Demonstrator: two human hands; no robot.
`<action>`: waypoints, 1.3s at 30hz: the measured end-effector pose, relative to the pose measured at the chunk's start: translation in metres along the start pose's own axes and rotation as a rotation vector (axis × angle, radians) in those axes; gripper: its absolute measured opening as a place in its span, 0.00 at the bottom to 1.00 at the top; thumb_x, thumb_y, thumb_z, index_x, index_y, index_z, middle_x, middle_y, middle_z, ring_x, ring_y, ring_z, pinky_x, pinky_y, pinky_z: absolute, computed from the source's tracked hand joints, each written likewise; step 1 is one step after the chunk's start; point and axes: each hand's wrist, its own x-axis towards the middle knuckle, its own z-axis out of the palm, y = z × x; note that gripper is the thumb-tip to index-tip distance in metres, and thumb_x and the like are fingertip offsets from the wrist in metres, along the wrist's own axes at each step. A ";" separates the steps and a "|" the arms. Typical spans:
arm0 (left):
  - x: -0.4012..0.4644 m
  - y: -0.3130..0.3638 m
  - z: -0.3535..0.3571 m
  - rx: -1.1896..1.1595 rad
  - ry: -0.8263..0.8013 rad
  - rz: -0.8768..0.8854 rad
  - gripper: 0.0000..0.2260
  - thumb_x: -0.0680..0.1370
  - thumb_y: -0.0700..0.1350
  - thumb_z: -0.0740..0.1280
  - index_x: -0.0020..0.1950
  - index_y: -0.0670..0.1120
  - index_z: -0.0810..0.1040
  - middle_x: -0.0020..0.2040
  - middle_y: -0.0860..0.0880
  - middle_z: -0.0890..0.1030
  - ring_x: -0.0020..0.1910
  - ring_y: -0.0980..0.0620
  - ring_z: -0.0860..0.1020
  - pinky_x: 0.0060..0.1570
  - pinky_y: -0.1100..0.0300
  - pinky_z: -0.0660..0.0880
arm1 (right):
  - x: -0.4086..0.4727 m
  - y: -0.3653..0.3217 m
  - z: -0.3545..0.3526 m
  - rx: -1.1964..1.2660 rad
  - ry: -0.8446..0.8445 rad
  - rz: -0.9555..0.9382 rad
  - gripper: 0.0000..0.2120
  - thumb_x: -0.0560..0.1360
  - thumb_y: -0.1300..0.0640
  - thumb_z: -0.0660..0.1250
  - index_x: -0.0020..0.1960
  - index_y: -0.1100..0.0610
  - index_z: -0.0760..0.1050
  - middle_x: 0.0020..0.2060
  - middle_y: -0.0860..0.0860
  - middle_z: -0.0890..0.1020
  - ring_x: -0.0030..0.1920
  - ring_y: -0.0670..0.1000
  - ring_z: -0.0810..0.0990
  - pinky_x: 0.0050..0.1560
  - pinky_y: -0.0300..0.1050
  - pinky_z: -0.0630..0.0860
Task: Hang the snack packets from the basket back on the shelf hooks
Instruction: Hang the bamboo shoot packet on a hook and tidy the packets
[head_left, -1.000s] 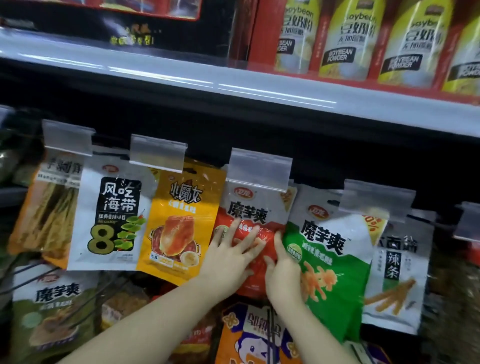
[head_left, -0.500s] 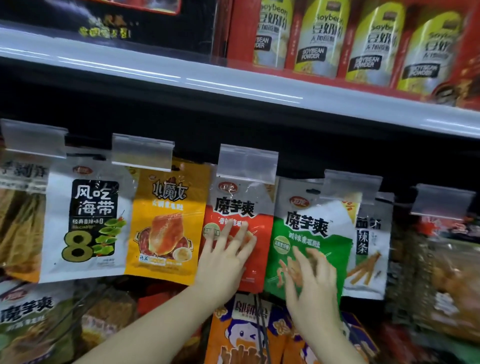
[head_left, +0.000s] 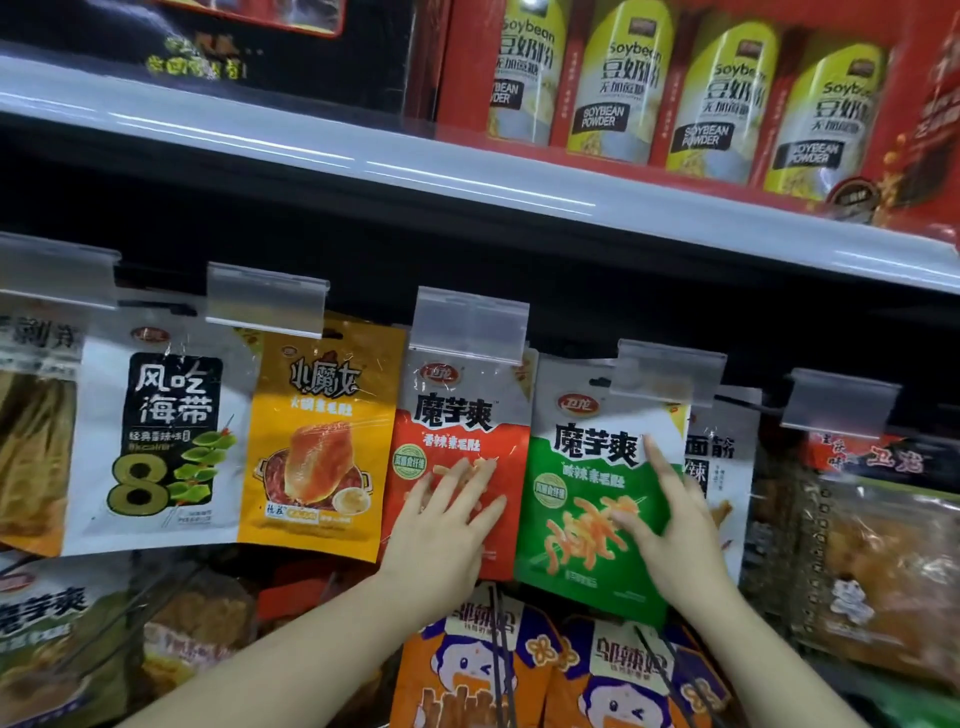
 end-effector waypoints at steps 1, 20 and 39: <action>0.001 0.001 0.001 0.002 -0.004 -0.009 0.29 0.60 0.52 0.78 0.60 0.53 0.80 0.69 0.46 0.74 0.66 0.43 0.74 0.60 0.43 0.74 | 0.003 0.004 -0.008 0.000 -0.025 -0.033 0.42 0.72 0.55 0.71 0.70 0.28 0.48 0.75 0.53 0.60 0.76 0.53 0.56 0.73 0.56 0.55; 0.012 0.003 0.016 0.046 -0.061 -0.134 0.28 0.62 0.53 0.76 0.62 0.54 0.80 0.70 0.48 0.73 0.68 0.45 0.73 0.62 0.42 0.71 | 0.023 0.038 -0.037 0.689 -0.395 -0.072 0.44 0.50 0.43 0.82 0.62 0.27 0.68 0.62 0.23 0.67 0.69 0.32 0.61 0.75 0.52 0.54; 0.034 0.030 -0.011 -0.169 -0.056 -0.203 0.43 0.74 0.70 0.55 0.77 0.52 0.37 0.79 0.50 0.42 0.77 0.52 0.46 0.71 0.53 0.44 | 0.017 0.026 -0.002 0.011 0.031 -0.023 0.44 0.70 0.44 0.72 0.76 0.40 0.48 0.76 0.42 0.44 0.76 0.48 0.48 0.73 0.56 0.55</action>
